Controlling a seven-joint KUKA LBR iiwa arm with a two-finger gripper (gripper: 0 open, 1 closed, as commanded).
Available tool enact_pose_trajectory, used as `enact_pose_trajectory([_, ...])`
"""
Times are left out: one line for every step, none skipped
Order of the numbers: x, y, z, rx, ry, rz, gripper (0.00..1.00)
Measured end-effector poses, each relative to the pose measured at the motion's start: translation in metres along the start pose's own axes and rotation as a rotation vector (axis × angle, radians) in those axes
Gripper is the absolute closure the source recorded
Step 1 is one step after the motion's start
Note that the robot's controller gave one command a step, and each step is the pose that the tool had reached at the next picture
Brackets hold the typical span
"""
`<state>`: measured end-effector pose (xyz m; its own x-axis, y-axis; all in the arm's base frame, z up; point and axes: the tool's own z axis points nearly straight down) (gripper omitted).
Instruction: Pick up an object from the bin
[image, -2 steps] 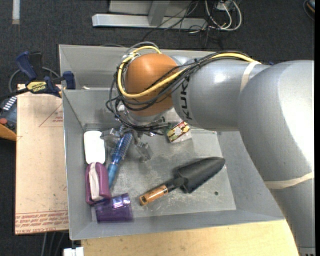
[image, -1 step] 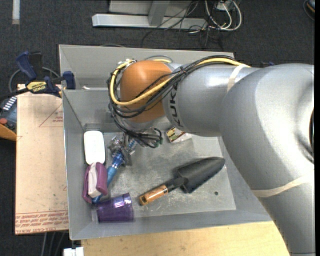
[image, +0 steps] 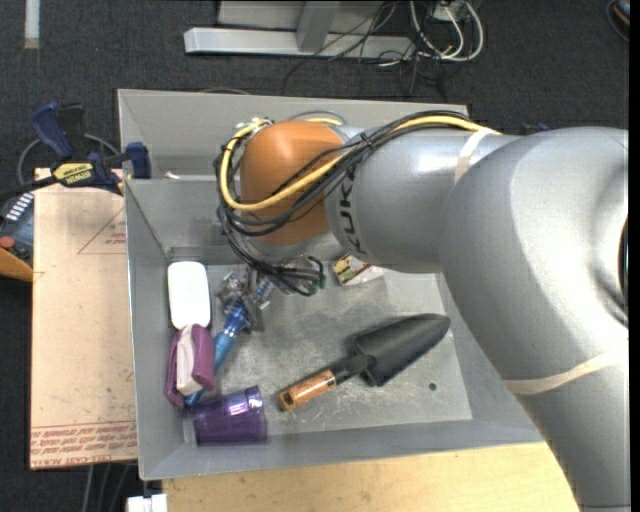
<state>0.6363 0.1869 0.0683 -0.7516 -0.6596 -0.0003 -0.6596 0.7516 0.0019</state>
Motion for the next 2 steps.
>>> enact_pose_trajectory([0.0005, 0.0001, -0.0016, 0.0, 0.0, 0.0, 1.0])
enact_pose_trajectory([0.0021, 0.0008, -0.0104, -0.003, 0.006, 0.0, 1.0])
